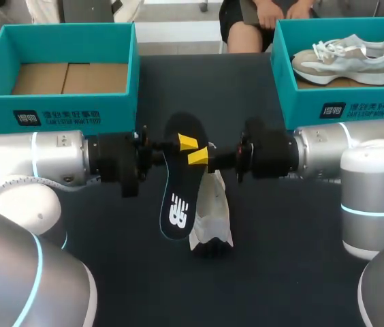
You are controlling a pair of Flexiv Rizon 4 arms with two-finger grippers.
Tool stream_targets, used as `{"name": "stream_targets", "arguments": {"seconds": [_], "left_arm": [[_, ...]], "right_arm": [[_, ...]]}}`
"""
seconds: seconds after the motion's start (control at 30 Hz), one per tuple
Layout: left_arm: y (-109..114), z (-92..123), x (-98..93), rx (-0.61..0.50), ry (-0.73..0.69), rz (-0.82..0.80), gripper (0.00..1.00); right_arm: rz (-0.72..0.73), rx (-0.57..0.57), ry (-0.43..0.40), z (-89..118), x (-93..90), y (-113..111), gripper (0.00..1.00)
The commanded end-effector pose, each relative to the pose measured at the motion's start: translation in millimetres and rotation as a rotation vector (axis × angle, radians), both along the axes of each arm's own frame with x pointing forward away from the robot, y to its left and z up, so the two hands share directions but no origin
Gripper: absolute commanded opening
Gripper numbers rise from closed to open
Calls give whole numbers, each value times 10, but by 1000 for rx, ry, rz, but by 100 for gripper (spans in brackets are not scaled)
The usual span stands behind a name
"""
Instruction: Take the shoe out of the shoebox, open the shoe tongue, remove and reinsert the insole, then place the shoe into the shoebox
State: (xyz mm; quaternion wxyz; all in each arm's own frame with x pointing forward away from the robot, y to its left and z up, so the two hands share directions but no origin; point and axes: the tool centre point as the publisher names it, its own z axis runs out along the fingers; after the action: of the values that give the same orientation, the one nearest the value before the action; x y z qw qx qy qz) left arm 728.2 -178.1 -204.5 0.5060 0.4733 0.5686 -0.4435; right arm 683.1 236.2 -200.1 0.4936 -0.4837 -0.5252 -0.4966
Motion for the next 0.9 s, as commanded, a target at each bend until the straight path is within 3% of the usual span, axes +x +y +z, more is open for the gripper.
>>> {"name": "stream_targets", "arguments": {"seconds": [0.03, 0.3, 0.47, 0.5, 0.53, 0.57, 0.8, 0.9], "left_arm": [[20, -22, -43, -6, 5, 5, 24], [39, -42, -72, -5, 19, 6, 0], [40, -33, -53, -13, 29, 16, 0], [45, -24, -40, -16, 32, 19, 0], [55, -15, -24, -20, 42, 25, 0], [68, -8, -5, -21, 44, 29, 0], [196, 31, -40, 0, 104, 25, 0], [242, 78, -125, -10, 169, 16, 0]], "right_arm": [[-4, -1, -1, -4, -1, 15, 0], [0, 1, 4, -20, 14, 26, 0], [1, 4, 6, -29, 15, 45, 0], [1, 5, 4, -29, 8, 49, 13], [-2, 3, 1, -27, -6, 44, 44], [-5, -2, 0, -24, -28, 28, 100], [-53, -49, -28, 13, -180, -168, 100], [-75, -107, -135, 56, -191, -287, 100]]}}
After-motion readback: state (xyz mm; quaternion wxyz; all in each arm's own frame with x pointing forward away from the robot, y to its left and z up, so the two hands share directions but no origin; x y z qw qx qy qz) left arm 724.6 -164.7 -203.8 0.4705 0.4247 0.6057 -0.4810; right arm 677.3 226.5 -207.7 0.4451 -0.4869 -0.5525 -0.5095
